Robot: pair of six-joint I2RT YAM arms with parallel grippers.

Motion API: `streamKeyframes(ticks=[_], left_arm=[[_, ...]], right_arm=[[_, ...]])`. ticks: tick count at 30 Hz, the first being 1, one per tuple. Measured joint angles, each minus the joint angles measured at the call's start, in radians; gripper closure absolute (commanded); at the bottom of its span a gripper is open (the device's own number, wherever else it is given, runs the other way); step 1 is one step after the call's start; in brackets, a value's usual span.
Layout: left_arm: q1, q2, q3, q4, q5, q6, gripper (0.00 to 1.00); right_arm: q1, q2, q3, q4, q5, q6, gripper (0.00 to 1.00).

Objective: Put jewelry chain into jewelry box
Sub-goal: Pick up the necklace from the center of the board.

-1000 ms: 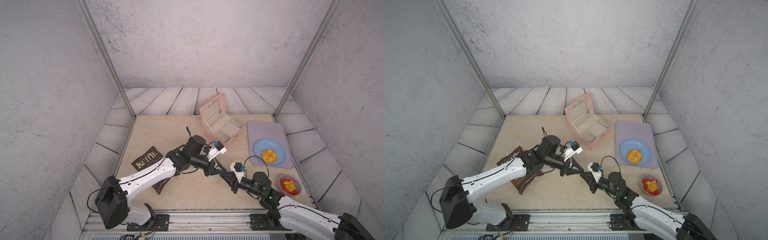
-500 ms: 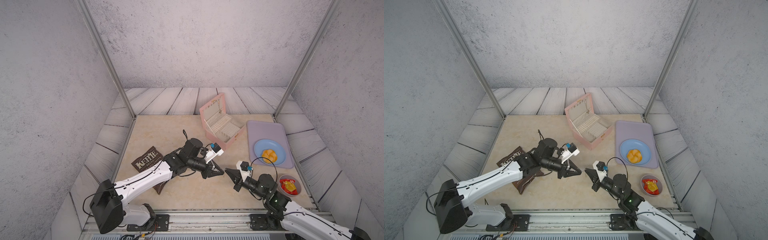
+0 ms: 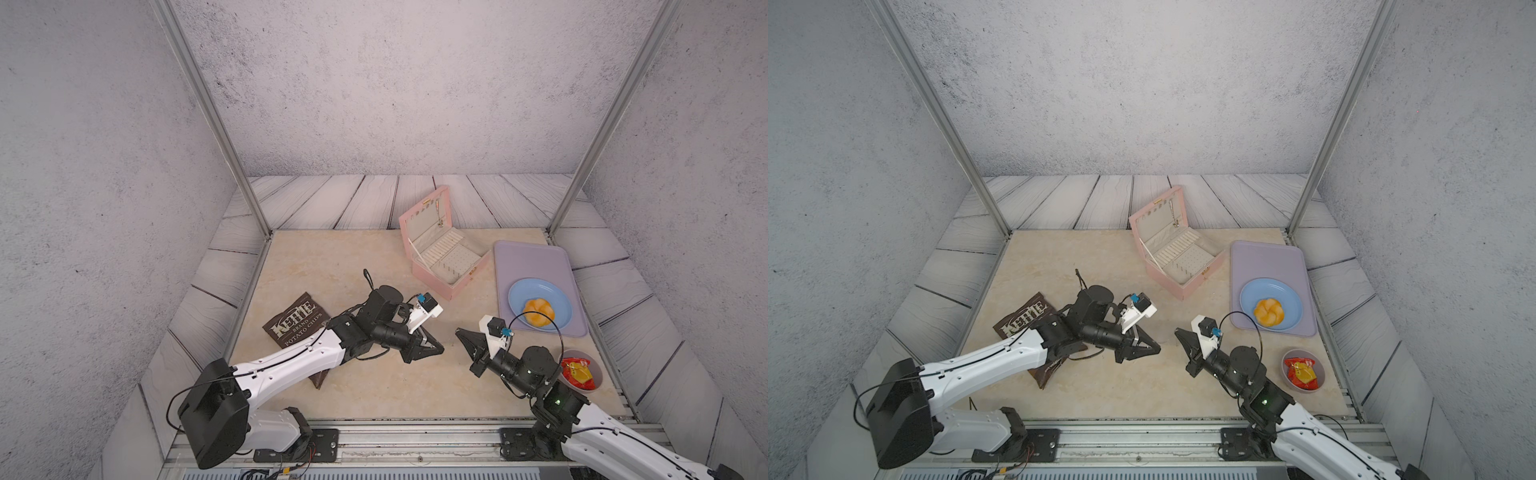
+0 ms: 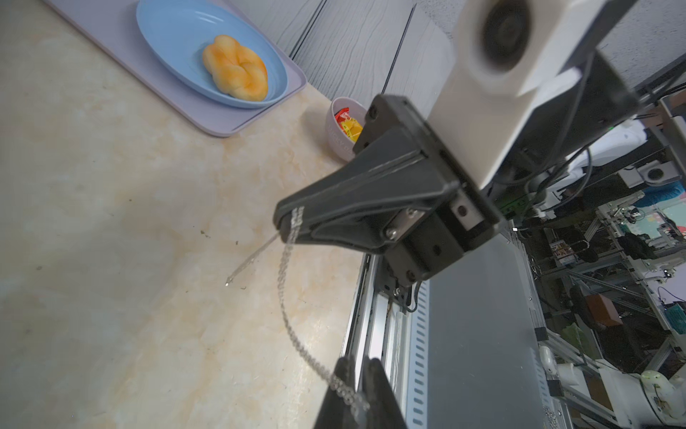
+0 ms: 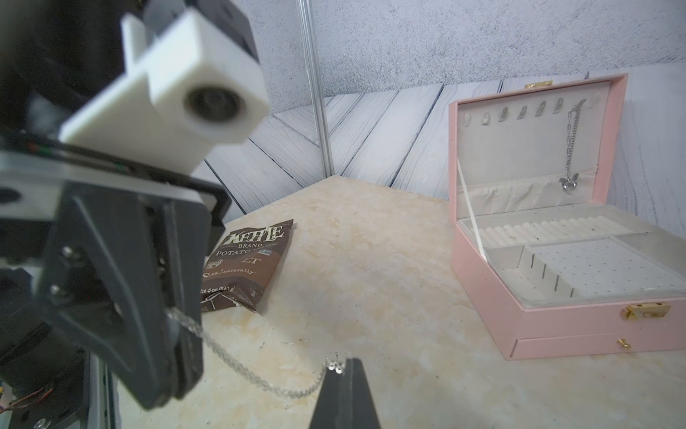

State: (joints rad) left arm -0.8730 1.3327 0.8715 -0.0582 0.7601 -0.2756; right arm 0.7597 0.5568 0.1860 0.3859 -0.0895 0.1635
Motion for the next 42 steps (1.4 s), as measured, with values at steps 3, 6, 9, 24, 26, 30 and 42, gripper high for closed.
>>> streamKeyframes(ticks=[3,6,9,24,26,30,42], left_arm=[[0.000,0.041,-0.013,0.033,-0.008,-0.005,1.00],[0.000,0.073,-0.024,0.069,-0.015,-0.008,1.00],[0.000,0.096,-0.034,0.107,-0.016,-0.013,1.00],[0.000,0.366,-0.050,0.305,-0.075,-0.013,0.74],[0.000,0.393,-0.050,0.313,-0.084,-0.016,0.68],[0.002,0.412,-0.051,0.329,-0.100,-0.016,0.49],[0.054,0.327,-0.046,0.274,-0.249,-0.046,0.25]], right_arm=[[0.000,0.000,0.018,-0.010,0.016,-0.013,1.00],[0.000,0.003,0.020,-0.012,0.029,-0.030,1.00],[0.000,0.015,0.020,-0.009,0.041,-0.051,1.00],[0.000,0.177,0.060,-0.039,0.100,-0.153,1.00],[0.000,0.204,0.067,-0.055,0.109,-0.157,1.00],[0.000,0.262,0.087,-0.084,0.135,-0.159,1.00],[0.000,0.299,0.105,-0.165,0.286,-0.161,1.00]])
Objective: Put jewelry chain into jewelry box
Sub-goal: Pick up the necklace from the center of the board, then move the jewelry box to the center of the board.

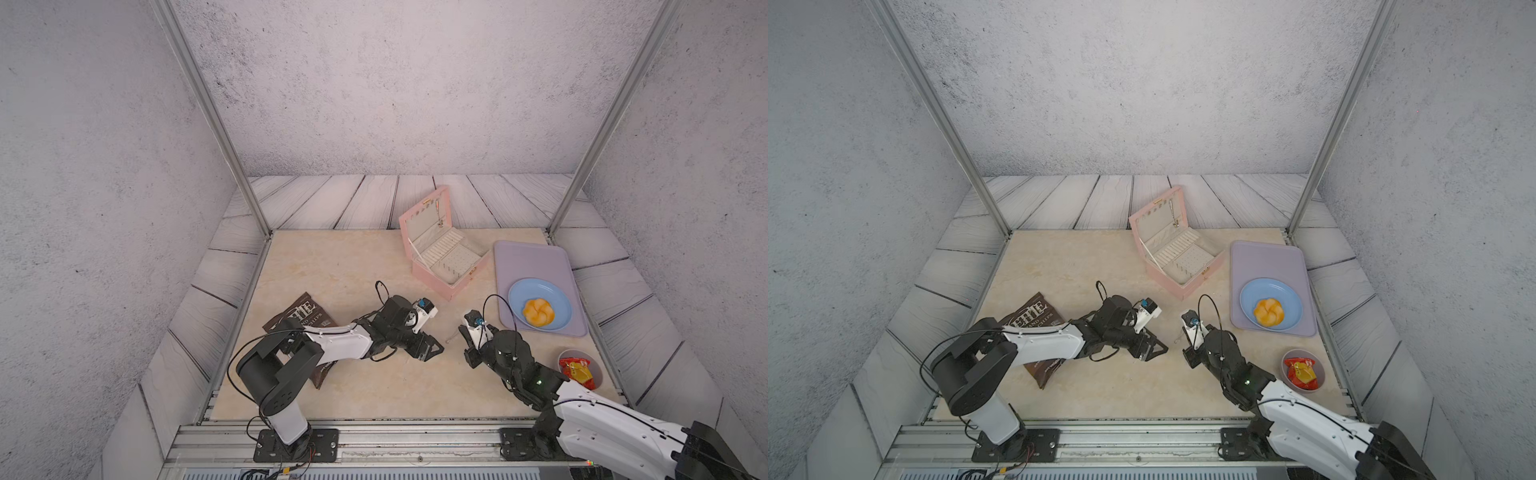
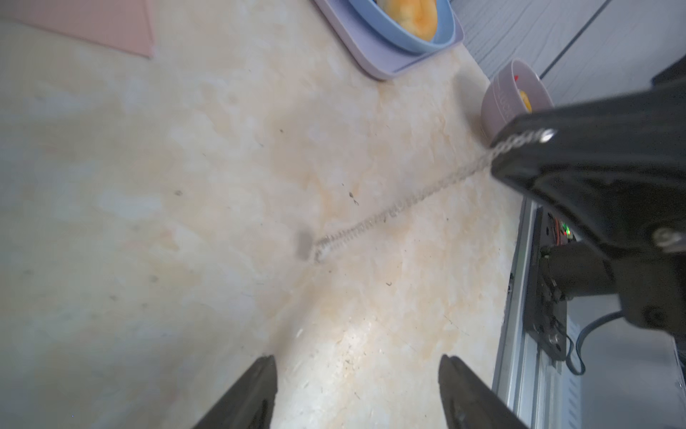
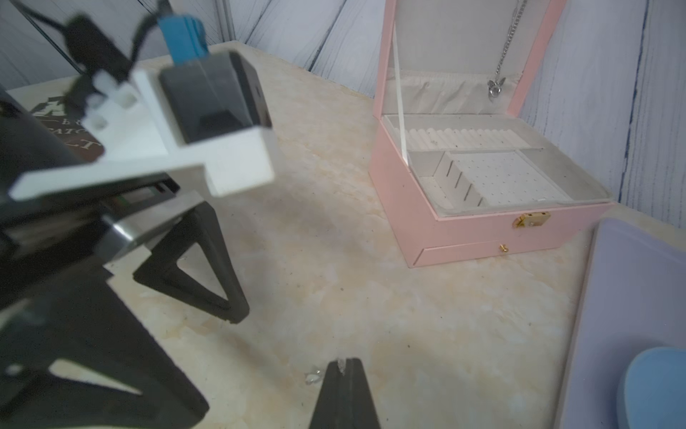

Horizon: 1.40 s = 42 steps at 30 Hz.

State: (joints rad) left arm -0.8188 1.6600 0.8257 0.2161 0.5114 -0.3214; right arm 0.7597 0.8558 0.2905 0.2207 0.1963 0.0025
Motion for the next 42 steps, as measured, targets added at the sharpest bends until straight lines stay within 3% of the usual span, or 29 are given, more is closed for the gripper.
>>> streamKeyframes(ticks=[8,10,12,13,14,21,30,42], left_arm=[[0.043,0.065,0.249,-0.109,-0.209,-0.169,0.24],[0.063,0.118,0.314,-0.116,-0.244,-0.234,0.19],[0.085,0.178,0.368,-0.124,-0.265,-0.311,0.17],[0.095,0.208,0.392,-0.129,-0.273,-0.344,0.08],[0.106,0.241,0.415,-0.132,-0.281,-0.378,0.05],[0.150,0.420,0.570,-0.163,-0.306,-0.570,0.02],[0.149,0.491,0.695,-0.170,-0.321,-0.661,0.01],[0.150,0.594,0.840,-0.341,-0.340,-0.649,0.02]], right_arm=[[0.000,-0.005,0.000,-0.026,0.023,-0.004,1.00],[0.000,-0.013,0.000,-0.030,0.024,-0.003,1.00],[0.000,-0.023,0.000,-0.030,0.024,-0.003,1.00],[0.000,-0.027,0.000,-0.030,0.025,-0.003,1.00],[0.000,-0.031,0.000,-0.030,0.025,-0.003,1.00],[0.000,-0.051,0.000,-0.031,0.024,0.005,1.00],[0.000,-0.057,0.000,-0.031,0.019,0.020,1.00],[0.000,-0.105,0.000,-0.047,0.016,0.032,1.00]])
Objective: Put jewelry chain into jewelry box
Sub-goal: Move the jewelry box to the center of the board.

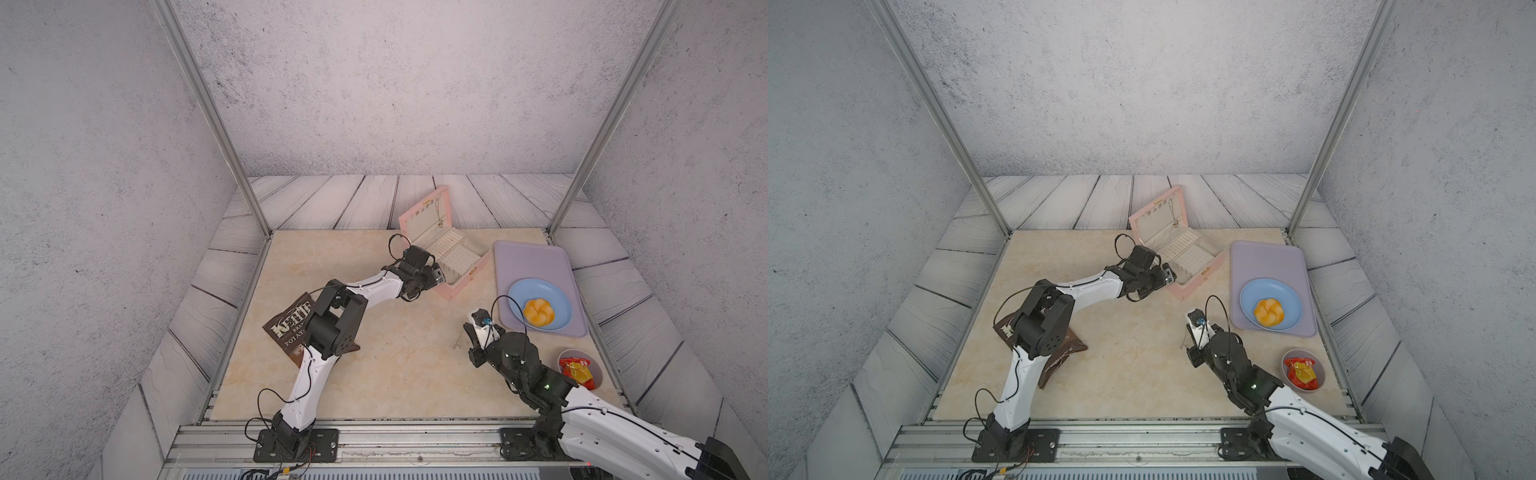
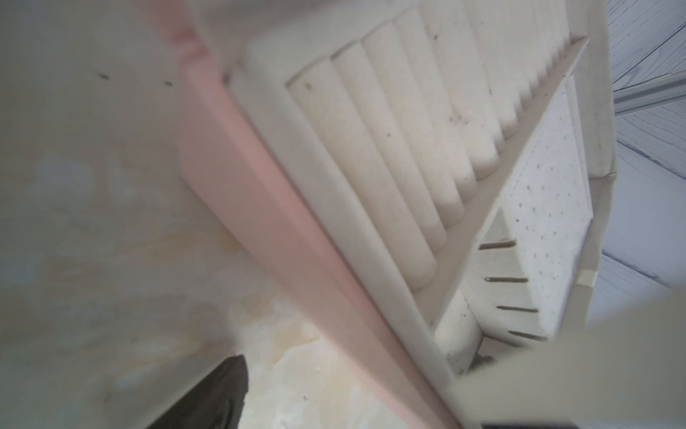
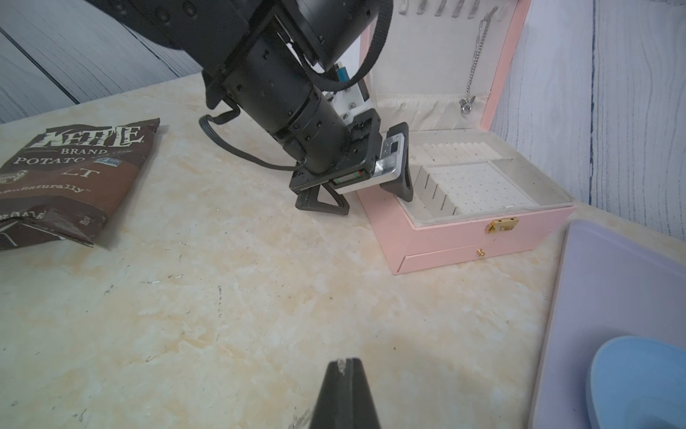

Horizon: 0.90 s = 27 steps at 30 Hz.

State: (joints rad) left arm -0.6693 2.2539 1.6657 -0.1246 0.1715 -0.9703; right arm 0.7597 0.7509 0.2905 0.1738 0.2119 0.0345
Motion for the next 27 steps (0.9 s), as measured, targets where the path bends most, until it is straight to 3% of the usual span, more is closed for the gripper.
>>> streamKeyframes(ticks=[14,19,27], left_arm=[[0.053,-0.159,-0.167,-0.098,-0.008,0.191,0.24],[0.090,-0.253,-0.260,-0.147,-0.022,0.276,0.45],[0.093,-0.283,-0.255,-0.250,-0.098,0.392,0.80]], right_arm=[[0.000,-0.047,0.000,-0.024,-0.005,0.008,1.00],[0.000,-0.073,0.000,-0.047,-0.023,0.007,1.00],[0.000,-0.087,0.013,-0.089,-0.059,-0.002,1.00]])
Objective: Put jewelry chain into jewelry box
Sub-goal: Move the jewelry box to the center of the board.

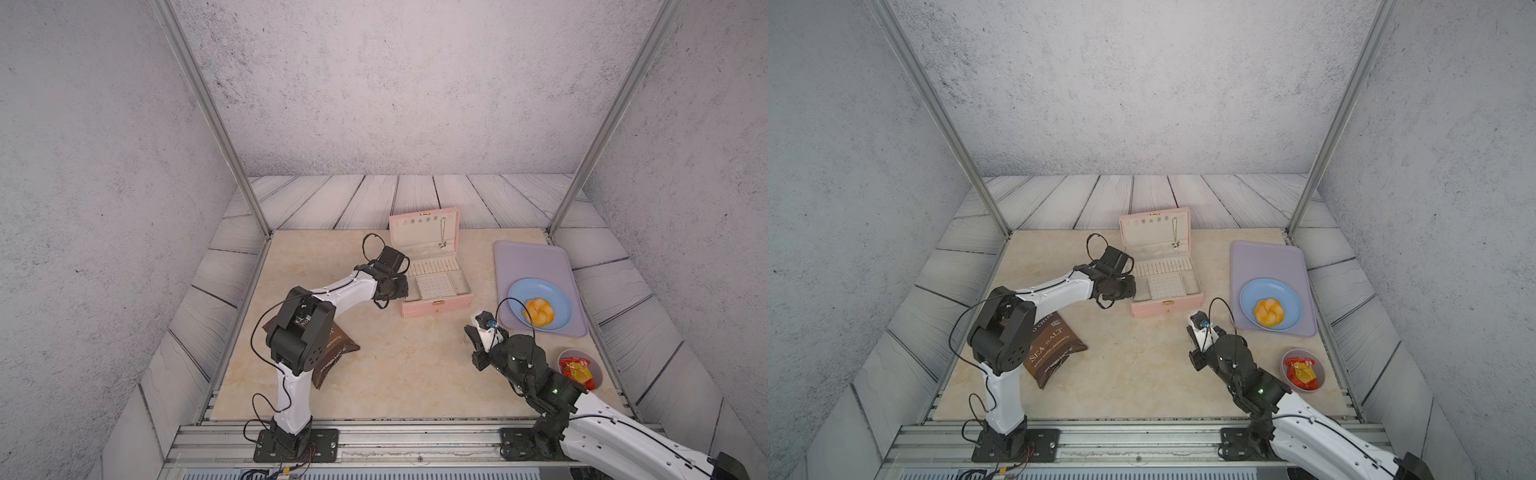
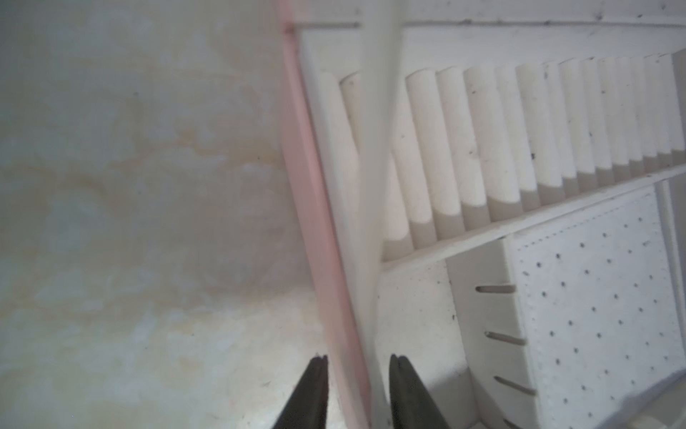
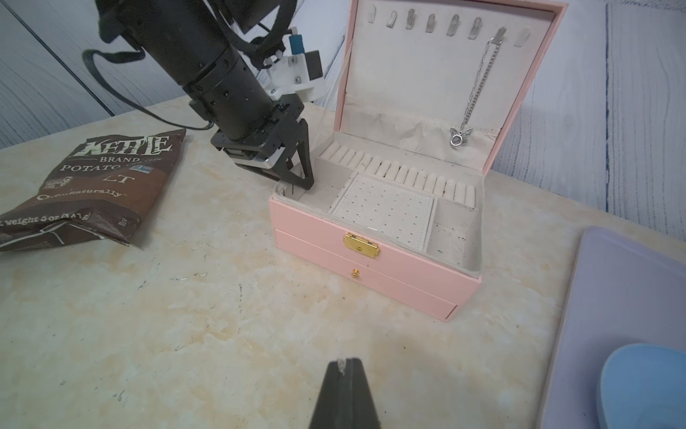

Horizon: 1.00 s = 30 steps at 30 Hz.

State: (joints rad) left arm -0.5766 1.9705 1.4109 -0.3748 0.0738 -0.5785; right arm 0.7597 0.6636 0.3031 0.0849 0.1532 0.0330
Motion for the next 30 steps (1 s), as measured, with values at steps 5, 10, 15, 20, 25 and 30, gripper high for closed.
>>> streamKeyframes(ticks=[5,10,15,20,25,30], left_arm=[[-0.002,-0.024,-0.016,-0.032,-0.079,0.027,0.92],[-0.021,-0.127,-0.140,-0.054,-0.114,0.079,0.94],[-0.051,-0.241,-0.280,-0.035,-0.133,0.037,0.94],[-0.094,-0.369,-0.414,-0.045,-0.130,-0.014,0.93],[-0.121,-0.473,-0.509,-0.061,-0.089,-0.055,0.63],[-0.130,-0.579,-0.586,-0.131,-0.104,-0.044,0.33]], right_arm=[[0.000,-0.009,0.045,-0.054,-0.039,-0.004,1.00],[0.000,-0.025,0.126,-0.121,-0.091,-0.008,1.00],[0.000,-0.030,0.210,-0.207,-0.134,-0.008,1.00],[0.000,-0.042,0.269,-0.268,-0.161,-0.012,1.00],[0.000,-0.052,0.293,-0.293,-0.173,-0.020,1.00],[0.000,-0.046,0.298,-0.297,-0.183,-0.026,1.00]])
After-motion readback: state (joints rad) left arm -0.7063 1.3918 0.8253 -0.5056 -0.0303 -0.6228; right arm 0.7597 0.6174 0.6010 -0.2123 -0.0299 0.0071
